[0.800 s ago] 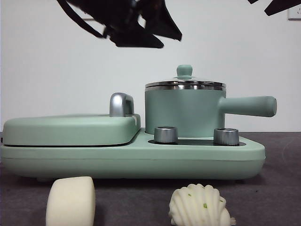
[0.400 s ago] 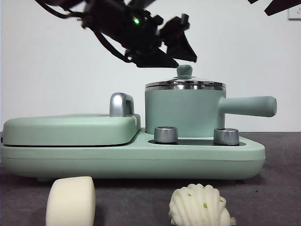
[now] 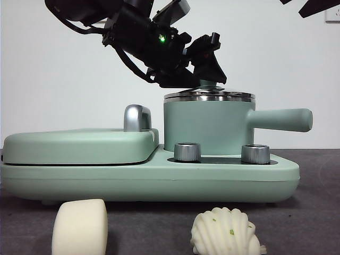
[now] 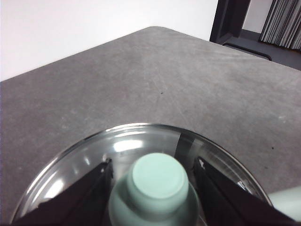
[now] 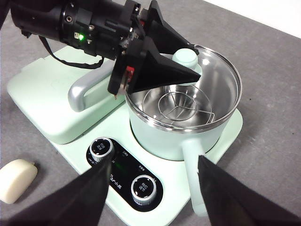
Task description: Put the buns in a small steamer
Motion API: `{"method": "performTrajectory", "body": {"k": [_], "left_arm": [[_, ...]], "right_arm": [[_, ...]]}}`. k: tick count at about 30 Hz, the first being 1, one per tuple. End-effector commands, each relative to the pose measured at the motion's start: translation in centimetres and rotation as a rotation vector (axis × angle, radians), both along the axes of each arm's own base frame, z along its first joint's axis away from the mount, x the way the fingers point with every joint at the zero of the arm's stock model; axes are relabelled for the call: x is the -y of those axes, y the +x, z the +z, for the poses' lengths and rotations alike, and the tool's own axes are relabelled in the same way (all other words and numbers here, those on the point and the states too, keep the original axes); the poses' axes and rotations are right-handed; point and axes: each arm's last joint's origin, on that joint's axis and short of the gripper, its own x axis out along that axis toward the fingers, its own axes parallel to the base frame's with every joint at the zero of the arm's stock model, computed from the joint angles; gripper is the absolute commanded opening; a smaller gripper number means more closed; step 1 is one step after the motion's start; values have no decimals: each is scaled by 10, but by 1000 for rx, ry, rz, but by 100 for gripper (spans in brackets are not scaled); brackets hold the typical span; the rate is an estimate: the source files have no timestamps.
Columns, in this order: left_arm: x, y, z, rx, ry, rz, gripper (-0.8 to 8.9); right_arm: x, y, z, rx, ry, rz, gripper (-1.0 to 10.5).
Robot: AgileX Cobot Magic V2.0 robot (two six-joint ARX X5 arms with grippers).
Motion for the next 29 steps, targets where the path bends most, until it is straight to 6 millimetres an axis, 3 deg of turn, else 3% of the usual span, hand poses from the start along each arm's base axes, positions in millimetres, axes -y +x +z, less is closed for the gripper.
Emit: {"method": "performTrajectory", "body": {"k": [1,5,15,24,29], "left_arm": [[7,2,-2,2,3,-11,252],[7,2,-2,3,3,-11,3],[7,2,6,49,-26,-14,7],[-2,-9,43,112,-69,18,7],[-21,-21,71,103,-76,45,9]], "right_arm": [[-1,1,5,11,16,-2,294],[-1,1,5,11,16,-2,294],[-1,1,5,11,16,-2,294],[-1,1,5,10,16,-1,294],[-1,1,5,8,16,-2,295]]}}
